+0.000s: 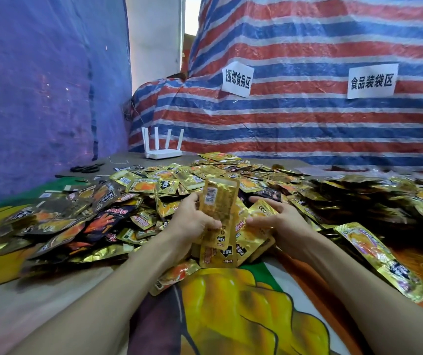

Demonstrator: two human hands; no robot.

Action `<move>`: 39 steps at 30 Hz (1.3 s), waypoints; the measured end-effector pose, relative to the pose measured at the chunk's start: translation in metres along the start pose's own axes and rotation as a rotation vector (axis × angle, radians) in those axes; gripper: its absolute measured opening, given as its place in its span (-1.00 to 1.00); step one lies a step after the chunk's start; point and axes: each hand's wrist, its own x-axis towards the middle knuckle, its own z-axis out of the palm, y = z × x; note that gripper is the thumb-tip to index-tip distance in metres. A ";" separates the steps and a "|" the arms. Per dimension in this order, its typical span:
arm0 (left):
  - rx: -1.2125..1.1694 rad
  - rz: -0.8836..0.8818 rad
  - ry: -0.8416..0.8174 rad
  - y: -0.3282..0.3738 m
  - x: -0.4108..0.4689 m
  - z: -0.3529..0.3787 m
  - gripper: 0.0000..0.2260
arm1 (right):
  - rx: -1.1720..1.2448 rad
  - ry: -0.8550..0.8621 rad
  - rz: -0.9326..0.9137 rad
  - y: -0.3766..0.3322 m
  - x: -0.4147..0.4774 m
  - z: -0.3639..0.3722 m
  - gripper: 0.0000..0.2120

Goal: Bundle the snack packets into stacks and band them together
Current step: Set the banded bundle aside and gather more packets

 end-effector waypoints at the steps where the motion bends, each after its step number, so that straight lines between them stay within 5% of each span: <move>1: 0.022 -0.003 -0.007 0.000 -0.001 0.001 -0.62 | -0.019 -0.045 0.014 0.000 0.000 0.001 -0.38; 6: 0.048 -0.032 0.023 -0.003 -0.004 0.009 -0.54 | -0.120 -0.006 -0.141 0.002 -0.003 0.007 -0.80; 13: -0.216 -0.216 0.088 -0.005 -0.012 0.026 -0.24 | -0.057 0.143 -0.360 0.004 -0.009 0.020 -0.78; 18: -0.161 -0.125 0.099 -0.004 -0.010 0.025 -0.69 | -0.113 0.154 -0.251 0.008 -0.015 0.030 -0.80; 25: -0.166 -0.057 0.037 -0.002 -0.012 0.024 -0.74 | -0.050 0.261 -0.227 0.003 -0.014 0.035 -0.46; 28: -0.249 0.003 0.155 0.001 -0.009 0.022 -0.78 | 0.066 0.154 -0.161 0.002 -0.011 0.033 -0.53; 34: -0.344 0.013 0.233 -0.002 -0.007 0.016 -0.68 | -0.242 0.043 -0.211 0.000 -0.010 0.032 -0.78; 39: -0.071 0.105 0.023 -0.011 -0.005 0.017 -0.38 | -0.382 0.038 -0.294 -0.010 -0.019 0.028 -0.74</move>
